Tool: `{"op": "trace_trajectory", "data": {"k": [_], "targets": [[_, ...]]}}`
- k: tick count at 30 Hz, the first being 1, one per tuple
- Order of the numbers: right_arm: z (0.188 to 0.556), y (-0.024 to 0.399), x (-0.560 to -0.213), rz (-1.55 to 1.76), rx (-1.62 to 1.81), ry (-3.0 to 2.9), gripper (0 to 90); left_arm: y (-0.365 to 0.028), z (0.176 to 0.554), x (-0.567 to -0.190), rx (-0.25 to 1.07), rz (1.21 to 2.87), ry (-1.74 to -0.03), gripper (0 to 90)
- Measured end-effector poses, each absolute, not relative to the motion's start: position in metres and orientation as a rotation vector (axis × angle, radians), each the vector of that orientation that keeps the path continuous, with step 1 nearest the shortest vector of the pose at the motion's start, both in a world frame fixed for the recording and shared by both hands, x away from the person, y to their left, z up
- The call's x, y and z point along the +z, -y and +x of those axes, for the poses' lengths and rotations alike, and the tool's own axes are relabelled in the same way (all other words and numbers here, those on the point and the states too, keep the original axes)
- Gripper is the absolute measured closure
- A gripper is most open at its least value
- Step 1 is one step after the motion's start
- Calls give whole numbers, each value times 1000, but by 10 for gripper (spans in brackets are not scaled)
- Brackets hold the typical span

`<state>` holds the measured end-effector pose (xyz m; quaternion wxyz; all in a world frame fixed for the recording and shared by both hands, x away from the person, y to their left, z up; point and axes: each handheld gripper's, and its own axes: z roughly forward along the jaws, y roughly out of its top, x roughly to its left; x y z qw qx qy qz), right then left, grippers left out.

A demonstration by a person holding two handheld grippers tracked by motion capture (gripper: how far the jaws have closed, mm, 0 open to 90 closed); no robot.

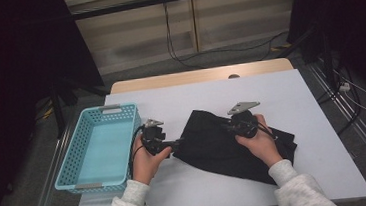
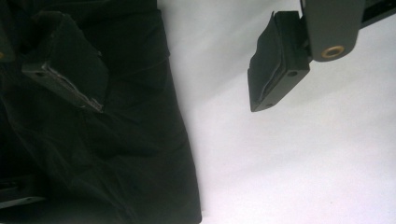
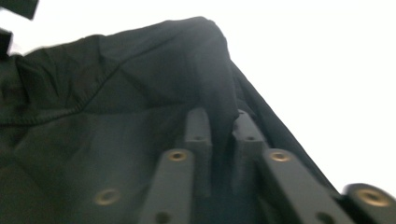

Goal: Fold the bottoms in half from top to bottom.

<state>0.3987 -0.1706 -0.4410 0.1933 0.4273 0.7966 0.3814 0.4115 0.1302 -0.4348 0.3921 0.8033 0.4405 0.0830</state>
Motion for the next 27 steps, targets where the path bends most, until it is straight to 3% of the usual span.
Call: {"op": "trace_trajectory", "data": {"k": [1,5,7,9,10,20,27], "targets": [[399,170,-441,1208,1074,-2228,690,-130,411,-435,211,2043,-1115,210],[409,165,-449,1219,1039,-2227,582,-128,409,-436,208,2056,-1114,208],[415,161,-453,1225,1018,-2243,621,-129,410,-436,207,2059,-1116,209],[418,156,-456,1199,997,-2264,827,-129,410,-435,211,2064,-1113,209],[417,154,-457,1181,999,-2287,861,-129,410,-436,212,2065,-1114,209],[402,166,-433,1209,1023,-2262,873,-132,411,-434,217,2050,-1116,213],[384,190,-434,1283,1038,-2261,871,-132,409,-434,224,2042,-1113,210]]}}
